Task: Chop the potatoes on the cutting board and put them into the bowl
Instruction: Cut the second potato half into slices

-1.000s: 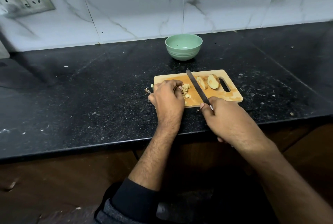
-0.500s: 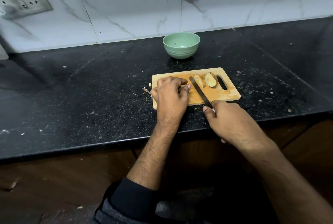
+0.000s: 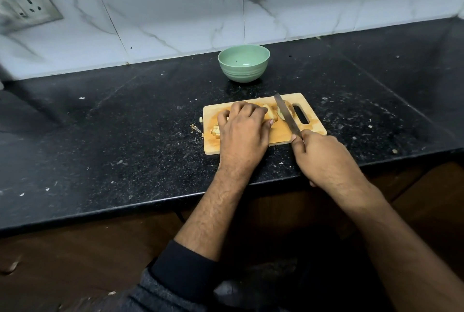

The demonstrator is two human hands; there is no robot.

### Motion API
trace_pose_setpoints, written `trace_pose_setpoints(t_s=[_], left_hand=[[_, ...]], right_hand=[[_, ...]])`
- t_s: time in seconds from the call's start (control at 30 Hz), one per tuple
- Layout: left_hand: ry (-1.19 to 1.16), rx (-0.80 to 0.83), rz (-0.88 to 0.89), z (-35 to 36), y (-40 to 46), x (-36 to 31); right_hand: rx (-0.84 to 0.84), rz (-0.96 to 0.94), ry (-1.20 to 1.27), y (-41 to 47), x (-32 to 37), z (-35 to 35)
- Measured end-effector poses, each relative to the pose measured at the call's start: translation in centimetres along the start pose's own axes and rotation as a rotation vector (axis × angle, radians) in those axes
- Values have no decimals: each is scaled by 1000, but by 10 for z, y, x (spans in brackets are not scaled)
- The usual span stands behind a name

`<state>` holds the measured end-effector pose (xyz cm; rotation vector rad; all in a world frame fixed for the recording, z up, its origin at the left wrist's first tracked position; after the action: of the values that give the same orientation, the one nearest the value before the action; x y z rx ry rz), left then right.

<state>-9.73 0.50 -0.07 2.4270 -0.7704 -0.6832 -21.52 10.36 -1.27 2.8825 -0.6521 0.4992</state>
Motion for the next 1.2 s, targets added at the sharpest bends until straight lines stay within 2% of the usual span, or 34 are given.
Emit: trace_pose_setpoints(t_s=[0.23, 0.57, 0.73, 0.9, 1.2], left_hand=[[74, 28, -18, 11, 27, 0], [107, 275, 35, 41, 42, 4], [84, 242, 14, 35, 43, 3], [38, 127, 42, 13, 24, 3], [-34, 199, -20, 10, -1, 11]], right_hand=[[-12, -31, -50, 7, 1, 5], [-13, -14, -8, 9, -3, -1], [4, -12, 3, 8, -1, -3], [-14, -18, 4, 7, -2, -3], [41, -41, -4, -9, 6, 2]])
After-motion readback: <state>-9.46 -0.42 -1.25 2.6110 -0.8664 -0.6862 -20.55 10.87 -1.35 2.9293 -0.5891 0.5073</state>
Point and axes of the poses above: each hand's wrist, its own y-axis towards the middle knuckle, its own z-axis out of the palm, x = y × z, the point moved 7 cm from there along y, towards the middle knuckle, and after that the axes turned 5 degrees about -z, right-handed, at the moved point
